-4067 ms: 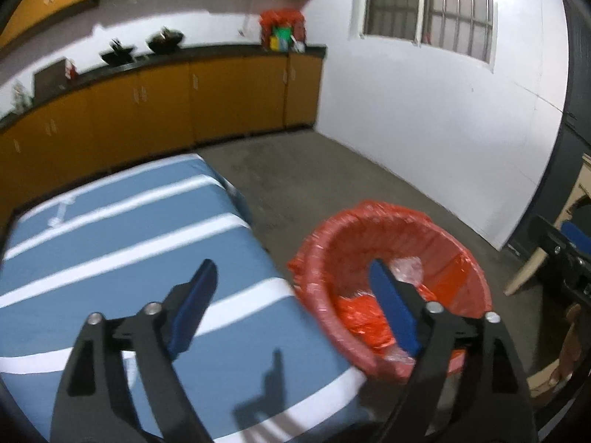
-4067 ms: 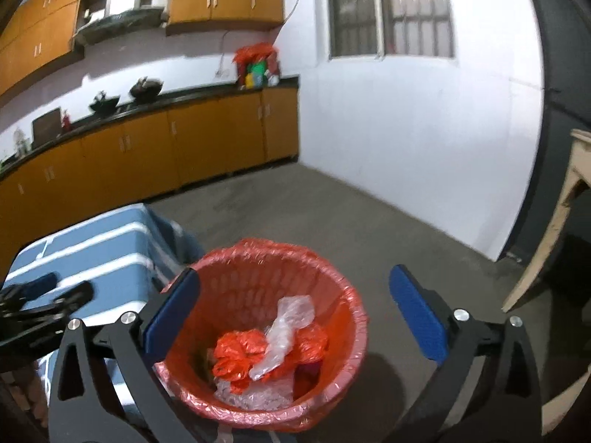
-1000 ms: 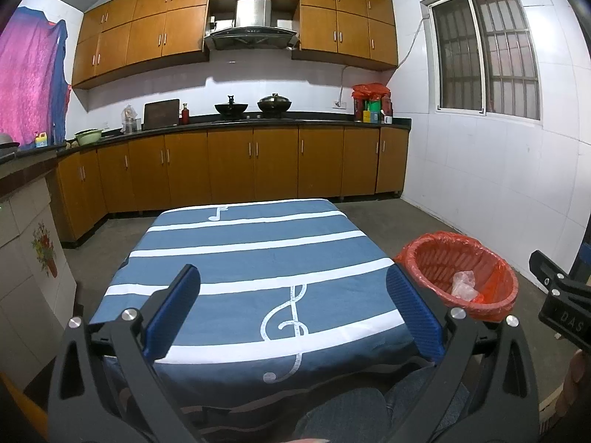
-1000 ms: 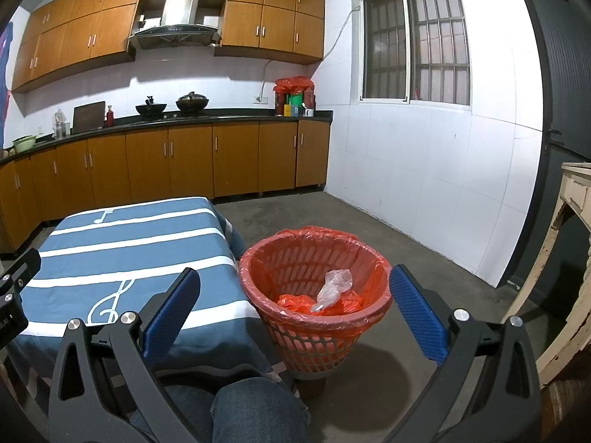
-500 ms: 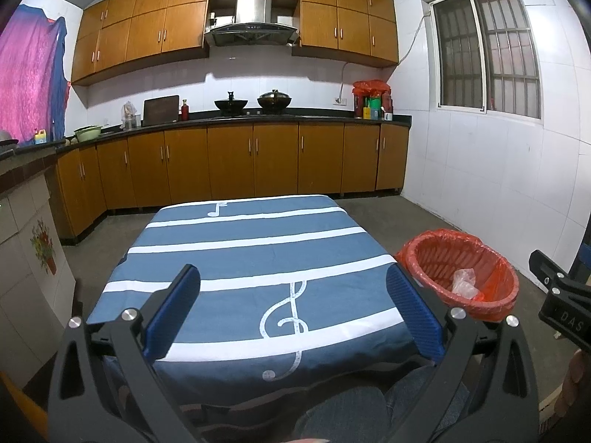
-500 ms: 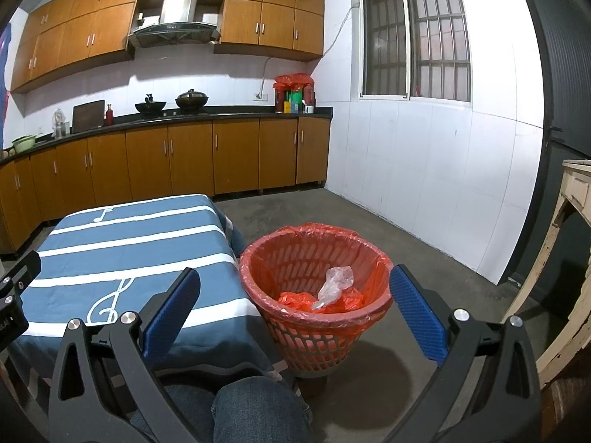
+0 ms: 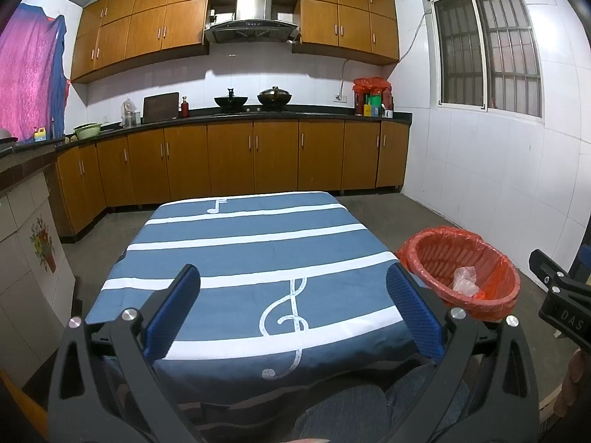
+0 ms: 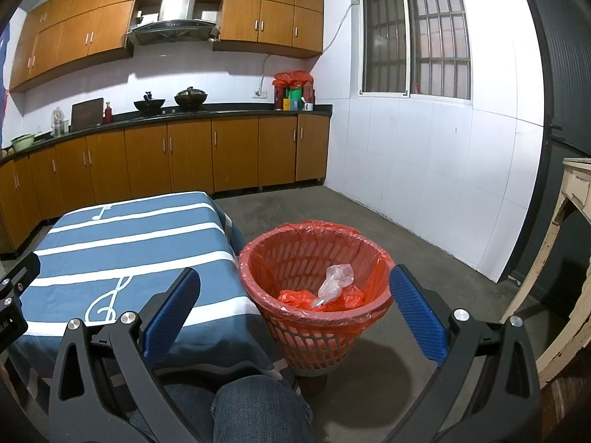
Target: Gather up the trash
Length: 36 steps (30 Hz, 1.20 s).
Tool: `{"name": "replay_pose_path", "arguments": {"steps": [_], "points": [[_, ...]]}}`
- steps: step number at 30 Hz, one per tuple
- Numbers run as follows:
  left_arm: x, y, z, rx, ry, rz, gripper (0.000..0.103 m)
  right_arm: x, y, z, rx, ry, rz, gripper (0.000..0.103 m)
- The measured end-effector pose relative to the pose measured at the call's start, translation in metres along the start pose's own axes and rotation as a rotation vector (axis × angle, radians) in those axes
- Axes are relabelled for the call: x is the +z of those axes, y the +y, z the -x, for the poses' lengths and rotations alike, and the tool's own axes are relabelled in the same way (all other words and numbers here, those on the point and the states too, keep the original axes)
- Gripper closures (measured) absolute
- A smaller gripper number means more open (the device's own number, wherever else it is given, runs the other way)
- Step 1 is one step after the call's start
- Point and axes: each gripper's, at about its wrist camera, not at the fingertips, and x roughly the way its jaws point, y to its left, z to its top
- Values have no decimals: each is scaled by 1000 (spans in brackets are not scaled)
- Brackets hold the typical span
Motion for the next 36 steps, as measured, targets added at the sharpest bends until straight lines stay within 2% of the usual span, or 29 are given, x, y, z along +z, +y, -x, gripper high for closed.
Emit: {"name": "replay_pose_path", "arguments": {"steps": [36], "points": [[-8, -1, -7, 4, 23, 5, 4, -5, -3, -4, -1, 13, -2, 2]]}}
